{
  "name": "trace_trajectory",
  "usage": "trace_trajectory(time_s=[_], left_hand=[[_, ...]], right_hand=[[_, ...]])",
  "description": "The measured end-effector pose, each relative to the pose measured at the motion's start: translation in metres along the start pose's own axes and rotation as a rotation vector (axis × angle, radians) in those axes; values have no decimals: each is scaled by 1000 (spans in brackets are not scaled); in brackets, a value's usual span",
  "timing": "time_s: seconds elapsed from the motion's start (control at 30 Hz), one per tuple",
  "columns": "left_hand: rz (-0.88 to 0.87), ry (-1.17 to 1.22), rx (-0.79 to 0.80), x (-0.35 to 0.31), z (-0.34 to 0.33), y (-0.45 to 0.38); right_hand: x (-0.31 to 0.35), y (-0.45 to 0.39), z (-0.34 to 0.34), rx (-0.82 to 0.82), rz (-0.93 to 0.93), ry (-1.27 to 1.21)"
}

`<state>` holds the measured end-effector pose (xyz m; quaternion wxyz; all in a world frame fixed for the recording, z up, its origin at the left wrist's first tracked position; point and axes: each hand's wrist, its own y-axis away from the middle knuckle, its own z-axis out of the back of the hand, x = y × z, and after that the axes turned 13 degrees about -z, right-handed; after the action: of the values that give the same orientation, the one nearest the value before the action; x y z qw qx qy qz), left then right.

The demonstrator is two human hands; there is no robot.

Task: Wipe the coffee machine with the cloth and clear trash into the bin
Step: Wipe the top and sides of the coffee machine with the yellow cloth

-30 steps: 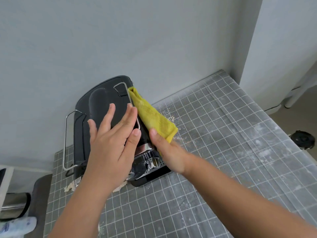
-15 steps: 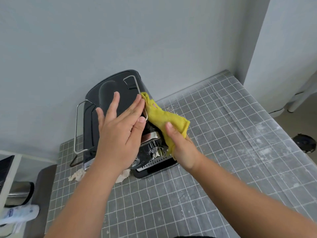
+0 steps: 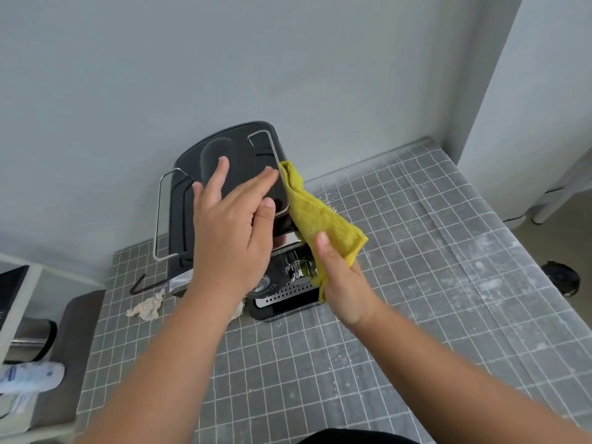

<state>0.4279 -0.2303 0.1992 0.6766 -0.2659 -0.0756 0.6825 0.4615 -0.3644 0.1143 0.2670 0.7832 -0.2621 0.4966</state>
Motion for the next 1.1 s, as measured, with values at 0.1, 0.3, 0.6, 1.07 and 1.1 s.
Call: trace_trajectory(time_s=[0.1, 0.3, 0.6, 1.07, 1.1], left_hand=[[-8, -32, -69, -1, -1, 1], [-101, -72, -104, 1, -4, 1], [-141, -144, -145, 1, -5, 2], [-190, -191, -165, 2, -6, 2], [-196, -189, -160, 2, -6, 1]], right_hand=[[-19, 13, 7, 3, 94, 5], [-4, 8, 4, -65, -32, 59], [-42, 24, -4, -172, -130, 67], [-17, 4, 3, -159, -104, 64], [-11, -9, 6, -175, -150, 97]])
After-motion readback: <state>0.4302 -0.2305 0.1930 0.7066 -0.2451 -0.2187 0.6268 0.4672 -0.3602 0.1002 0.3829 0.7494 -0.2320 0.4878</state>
